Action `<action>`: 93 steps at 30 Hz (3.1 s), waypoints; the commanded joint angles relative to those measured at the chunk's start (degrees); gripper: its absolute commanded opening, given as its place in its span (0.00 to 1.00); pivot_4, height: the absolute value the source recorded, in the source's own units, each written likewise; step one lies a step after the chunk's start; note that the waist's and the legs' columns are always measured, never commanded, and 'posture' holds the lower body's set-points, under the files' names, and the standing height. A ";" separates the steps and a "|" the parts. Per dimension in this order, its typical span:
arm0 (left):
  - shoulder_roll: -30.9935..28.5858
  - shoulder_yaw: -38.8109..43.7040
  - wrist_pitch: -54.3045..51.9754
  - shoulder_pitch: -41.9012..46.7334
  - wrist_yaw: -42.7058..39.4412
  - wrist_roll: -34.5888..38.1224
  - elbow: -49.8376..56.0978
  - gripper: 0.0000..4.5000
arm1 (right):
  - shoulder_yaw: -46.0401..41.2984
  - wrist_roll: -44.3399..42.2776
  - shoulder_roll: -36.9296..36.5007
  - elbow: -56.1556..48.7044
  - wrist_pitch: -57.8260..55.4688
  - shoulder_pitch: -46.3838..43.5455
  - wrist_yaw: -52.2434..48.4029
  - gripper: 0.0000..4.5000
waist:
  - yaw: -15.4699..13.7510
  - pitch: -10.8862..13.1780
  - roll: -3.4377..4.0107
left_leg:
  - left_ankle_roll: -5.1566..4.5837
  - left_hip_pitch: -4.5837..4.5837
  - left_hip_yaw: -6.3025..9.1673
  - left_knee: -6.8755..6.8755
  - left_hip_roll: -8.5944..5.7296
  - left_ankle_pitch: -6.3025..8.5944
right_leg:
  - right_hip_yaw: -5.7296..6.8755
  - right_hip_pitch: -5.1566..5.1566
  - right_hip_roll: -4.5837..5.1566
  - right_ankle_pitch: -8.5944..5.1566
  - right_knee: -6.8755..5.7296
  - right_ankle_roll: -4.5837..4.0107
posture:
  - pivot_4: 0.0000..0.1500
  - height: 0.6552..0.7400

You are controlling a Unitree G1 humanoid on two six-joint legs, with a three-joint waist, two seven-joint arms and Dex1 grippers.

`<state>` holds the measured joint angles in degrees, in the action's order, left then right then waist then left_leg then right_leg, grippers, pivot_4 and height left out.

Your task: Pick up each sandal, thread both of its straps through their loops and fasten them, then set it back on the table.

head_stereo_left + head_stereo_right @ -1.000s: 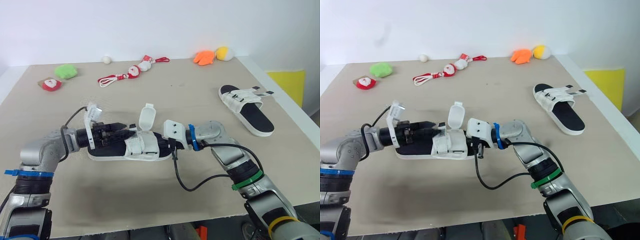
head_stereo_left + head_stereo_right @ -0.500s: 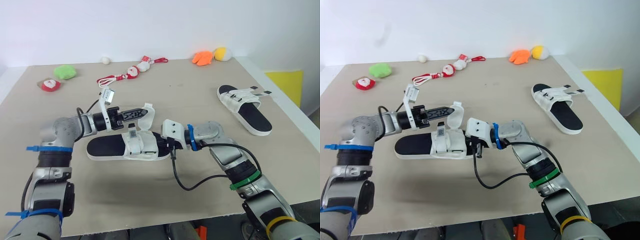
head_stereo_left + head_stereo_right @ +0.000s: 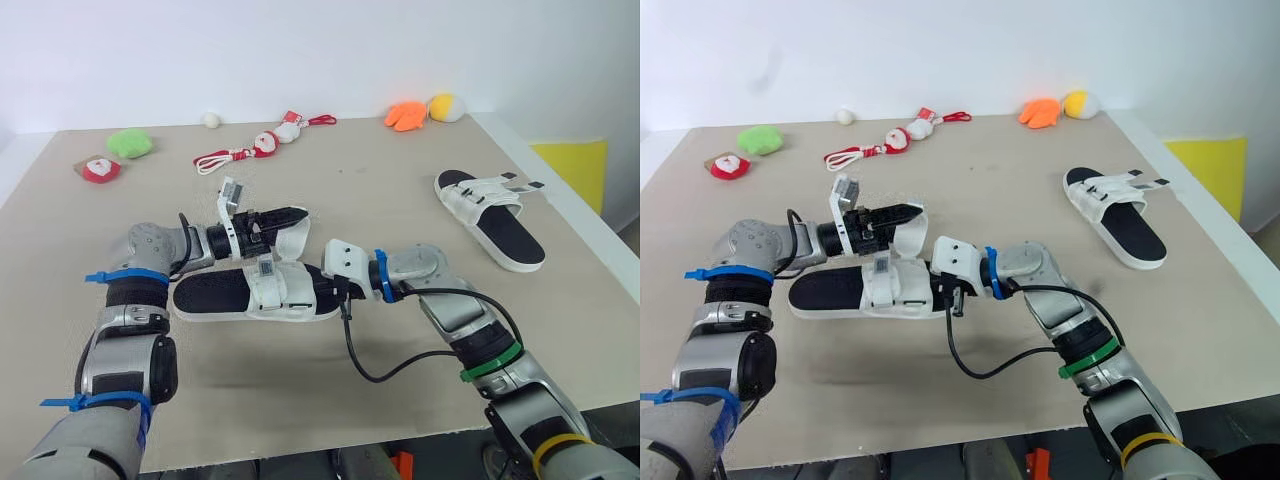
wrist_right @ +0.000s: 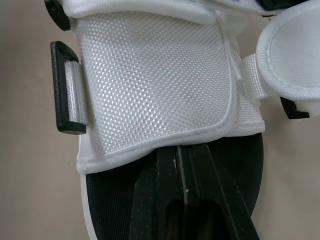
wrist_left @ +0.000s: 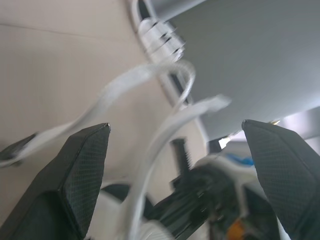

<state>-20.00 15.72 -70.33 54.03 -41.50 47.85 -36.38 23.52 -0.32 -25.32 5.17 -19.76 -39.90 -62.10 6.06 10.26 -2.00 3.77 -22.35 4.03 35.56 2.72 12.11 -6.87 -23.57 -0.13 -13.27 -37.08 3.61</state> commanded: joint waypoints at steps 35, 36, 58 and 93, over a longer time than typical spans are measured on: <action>-6.90 -17.66 58.37 -8.28 -15.86 -31.88 0.14 0.97 | 1.43 1.44 -0.84 1.55 0.23 1.14 -0.74 0.00 | -0.50 0.01 0.02 | 0.19 -0.08 0.10 -0.07 -0.03 -0.10 | 0.19 -0.01 0.11 -0.10 0.00 -0.09 | 1.00 1.00; -6.42 -17.77 59.26 -7.35 -16.21 -32.29 -1.61 0.97 | 1.39 1.43 -0.87 1.49 0.22 1.16 -0.74 0.00 | -0.52 0.01 0.02 | 0.19 -0.09 0.11 -0.06 -0.03 -0.09 | 0.20 -0.01 0.11 -0.09 -0.01 -0.09 | 1.00 1.00; 0.43 -20.60 73.82 1.85 -22.89 -41.39 -18.67 0.52 | 0.91 1.33 -0.86 0.06 -0.57 2.03 0.11 0.00 | -0.38 0.01 0.03 | 0.14 -0.10 0.13 -0.07 -0.03 -0.07 | 0.21 0.01 0.08 -0.12 -0.02 -0.04 | 1.00 1.00; -28.16 -50.42 122.46 1.72 103.94 -138.65 24.03 0.05 | 1.23 1.97 -0.16 2.24 1.73 1.06 -0.15 0.00 | -0.53 0.03 0.05 | 0.11 0.00 0.07 -0.04 -0.01 -0.06 | 0.17 0.02 0.16 -0.11 -0.21 0.14 | 1.00 1.00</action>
<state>-46.79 -34.13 55.60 56.08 57.17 -88.14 -16.42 22.82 -0.21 -25.45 5.87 -17.51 -39.32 -62.25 5.53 10.29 -1.95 3.86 -22.35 4.08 35.54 2.70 12.04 -6.71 -23.55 0.03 -13.37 -37.29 3.74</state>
